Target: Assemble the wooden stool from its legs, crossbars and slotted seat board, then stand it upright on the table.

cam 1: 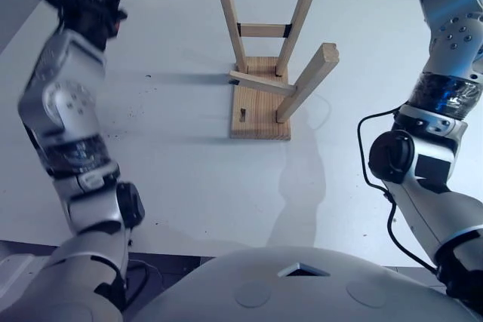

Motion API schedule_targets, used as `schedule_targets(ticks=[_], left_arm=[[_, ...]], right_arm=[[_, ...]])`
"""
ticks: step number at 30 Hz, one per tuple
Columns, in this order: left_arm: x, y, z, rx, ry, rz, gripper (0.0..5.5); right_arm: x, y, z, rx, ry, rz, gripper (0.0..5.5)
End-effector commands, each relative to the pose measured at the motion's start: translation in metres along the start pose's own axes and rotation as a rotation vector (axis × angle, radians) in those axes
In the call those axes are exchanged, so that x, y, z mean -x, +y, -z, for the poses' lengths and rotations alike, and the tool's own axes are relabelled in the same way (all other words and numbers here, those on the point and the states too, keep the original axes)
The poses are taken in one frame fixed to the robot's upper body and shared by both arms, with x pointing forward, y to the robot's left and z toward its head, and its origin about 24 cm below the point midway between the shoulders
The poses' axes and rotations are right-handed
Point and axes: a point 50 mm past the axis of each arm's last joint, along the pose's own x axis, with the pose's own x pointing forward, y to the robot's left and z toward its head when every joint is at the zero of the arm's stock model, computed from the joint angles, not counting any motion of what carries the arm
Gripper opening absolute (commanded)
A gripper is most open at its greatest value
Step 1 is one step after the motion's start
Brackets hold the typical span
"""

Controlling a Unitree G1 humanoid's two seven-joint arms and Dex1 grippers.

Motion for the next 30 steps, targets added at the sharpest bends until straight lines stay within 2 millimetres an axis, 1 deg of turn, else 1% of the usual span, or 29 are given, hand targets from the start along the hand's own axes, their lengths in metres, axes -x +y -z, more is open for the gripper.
schedule_targets(ticks=[1,3,5,6,8,9,11,13,14,15,18,21,23,25,28,30], left_arm=[[-0.004,-0.036,-0.022,0.013,-0.074,0.269,2.28],[0.0,-0.048,-0.031,0.052,-0.149,0.363,2.28],[0.005,-0.059,-0.033,0.127,-0.166,0.451,2.28],[0.013,-0.067,-0.036,0.189,-0.194,0.552,2.28],[0.027,-0.079,-0.039,0.272,-0.202,0.709,2.6],[0.033,-0.084,-0.041,0.279,-0.21,0.772,2.74],[0.044,-0.091,-0.047,0.297,-0.251,0.852,3.04],[0.051,-0.094,-0.051,0.365,-0.279,0.898,3.33],[0.051,-0.092,-0.052,0.388,-0.279,0.888,3.48],[0.051,-0.091,-0.052,0.404,-0.282,0.872,3.54],[0.056,-0.087,-0.051,0.463,-0.294,0.9,3.54],[0.063,-0.093,-0.043,0.456,-0.241,0.966,3.54],[0.069,-0.1,-0.038,0.444,-0.202,1.058,3.54],[0.076,-0.105,-0.034,0.428,-0.167,1.143,3.54],[0.079,-0.107,-0.028,0.393,-0.132,1.183,3.54],[0.077,-0.108,-0.025,0.386,-0.121,1.181,3.54]], right_arm=[[-0.002,0.042,0.009,-0.009,0.12,-0.3,2.03],[0.004,0.052,0.014,-0.003,0.191,-0.424,2.03],[0.011,0.057,0.014,0.007,0.234,-0.517,2.03],[0.013,0.058,0.013,0.007,0.253,-0.555,2.03],[0.019,0.061,0.007,0.005,0.283,-0.639,2.03],[0.022,0.062,0.005,0.004,0.296,-0.685,2.03],[0.027,0.064,0.001,0.006,0.319,-0.769,2.03],[0.036,0.069,-0.003,0.009,0.343,-0.897,2.03],[0.039,0.071,-0.003,0.009,0.354,-0.95,2.03],[0.041,0.072,-0.004,0.01,0.357,-0.999,2.03],[0.042,0.068,-0.006,-0.029,0.37,-1.1,2.03],[0.037,0.066,0.0,-0.036,0.411,-1.147,2.03],[0.034,0.067,0.002,-0.039,0.426,-1.176,2.03],[0.032,0.069,0.0,-0.04,0.427,-1.208,2.03],[0.033,0.068,-0.004,-0.025,0.434,-1.244,2.03],[0.036,0.067,-0.001,-0.002,0.462,-1.265,2.03]])
